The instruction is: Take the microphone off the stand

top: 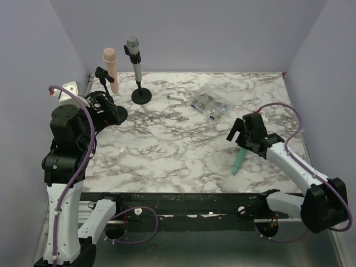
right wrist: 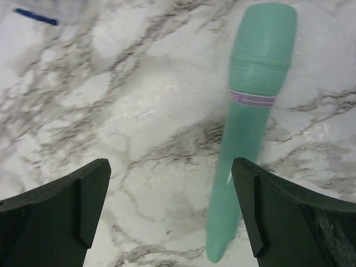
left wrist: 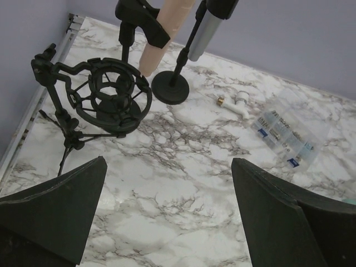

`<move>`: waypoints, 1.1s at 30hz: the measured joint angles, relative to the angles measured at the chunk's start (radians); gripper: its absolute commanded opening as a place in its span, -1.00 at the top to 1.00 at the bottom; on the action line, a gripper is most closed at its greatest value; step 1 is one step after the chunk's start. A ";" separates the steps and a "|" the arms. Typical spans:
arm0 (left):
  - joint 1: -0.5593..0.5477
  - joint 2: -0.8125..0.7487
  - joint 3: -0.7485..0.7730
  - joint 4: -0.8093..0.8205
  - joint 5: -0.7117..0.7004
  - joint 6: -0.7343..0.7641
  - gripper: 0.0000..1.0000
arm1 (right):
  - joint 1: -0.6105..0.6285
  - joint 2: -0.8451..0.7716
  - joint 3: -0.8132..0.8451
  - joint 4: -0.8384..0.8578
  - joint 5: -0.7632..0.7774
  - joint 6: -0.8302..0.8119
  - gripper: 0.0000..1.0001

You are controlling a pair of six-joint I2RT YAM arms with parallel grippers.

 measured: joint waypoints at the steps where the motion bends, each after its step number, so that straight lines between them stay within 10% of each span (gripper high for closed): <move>1: 0.016 0.007 0.018 -0.005 0.006 -0.018 -0.97 | 0.000 -0.026 0.005 0.003 -0.028 -0.011 -1.00; 17: 0.516 0.050 -0.148 0.135 0.267 -0.491 -0.93 | 0.000 -0.264 0.134 0.014 -0.388 -0.112 -1.00; 27: 0.659 0.149 -0.331 0.412 0.388 -0.703 -0.97 | 0.000 -0.322 0.183 -0.004 -0.491 -0.182 -1.00; 33: 0.659 0.213 -0.389 0.570 0.442 -0.815 -0.66 | 0.000 -0.324 0.209 -0.026 -0.517 -0.212 -1.00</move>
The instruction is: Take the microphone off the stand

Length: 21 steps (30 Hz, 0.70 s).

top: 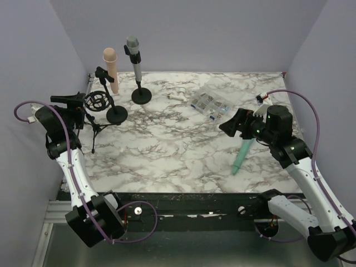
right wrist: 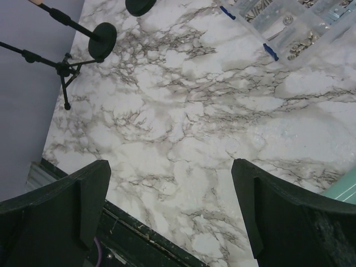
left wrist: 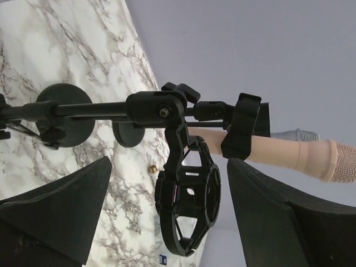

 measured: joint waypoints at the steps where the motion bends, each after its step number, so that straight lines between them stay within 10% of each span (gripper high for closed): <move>1: 0.000 0.023 -0.007 0.049 0.013 -0.021 -0.62 | 0.000 0.000 0.000 0.000 -0.010 -0.002 -1.00; 10: -0.005 0.110 -0.029 0.224 0.068 -0.108 -0.29 | 0.000 -0.001 0.000 0.002 -0.021 -0.018 -1.00; 21: -0.036 0.153 -0.047 0.306 0.118 -0.109 0.65 | 0.000 -0.002 0.007 -0.002 0.045 -0.058 -1.00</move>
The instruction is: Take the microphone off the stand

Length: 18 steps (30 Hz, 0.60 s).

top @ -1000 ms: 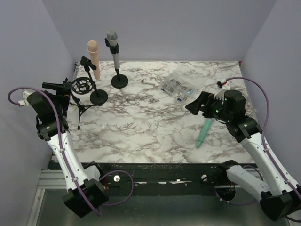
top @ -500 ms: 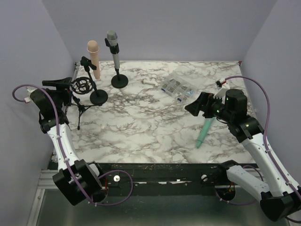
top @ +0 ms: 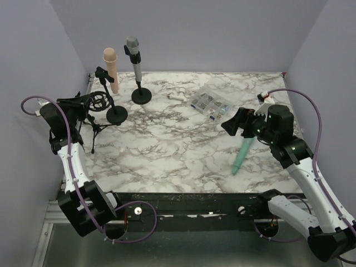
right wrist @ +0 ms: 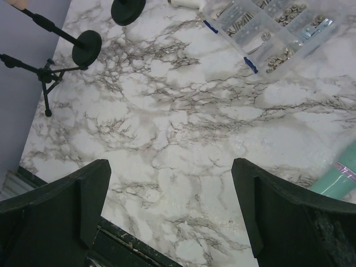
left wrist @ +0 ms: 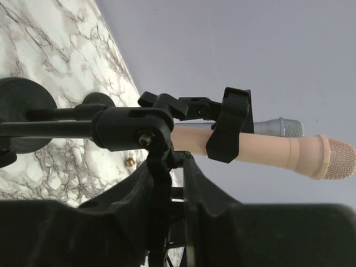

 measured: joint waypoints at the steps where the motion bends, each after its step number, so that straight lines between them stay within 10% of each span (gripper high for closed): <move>1: 0.000 -0.002 -0.005 0.003 0.000 0.004 0.70 | 0.000 0.000 0.003 0.000 0.002 -0.003 -1.00; 18: -0.080 -0.232 -0.122 -0.066 0.061 0.034 1.00 | 0.000 -0.008 0.009 0.010 -0.030 -0.018 -1.00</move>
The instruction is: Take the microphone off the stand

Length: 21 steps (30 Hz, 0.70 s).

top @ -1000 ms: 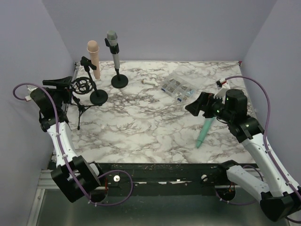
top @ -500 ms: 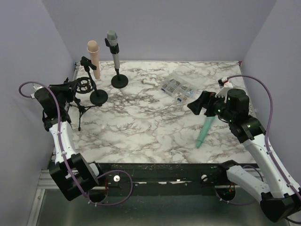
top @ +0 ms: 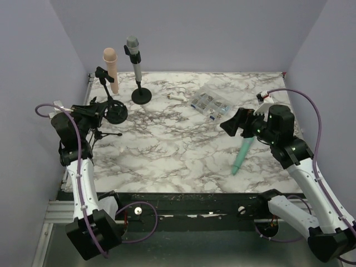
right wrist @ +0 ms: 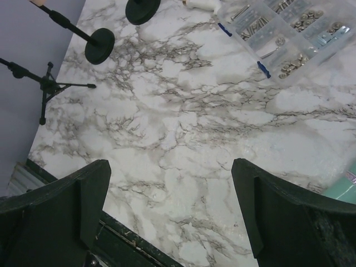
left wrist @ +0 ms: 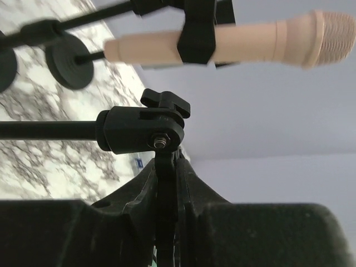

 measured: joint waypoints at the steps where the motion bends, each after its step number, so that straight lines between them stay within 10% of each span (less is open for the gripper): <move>1: -0.024 -0.008 -0.003 -0.002 0.007 -0.001 1.00 | 0.000 0.003 -0.005 0.010 -0.010 0.003 -1.00; 21: -0.681 0.100 -0.007 0.167 -0.035 -0.220 1.00 | 0.047 0.166 -0.206 0.238 -0.294 0.245 -0.97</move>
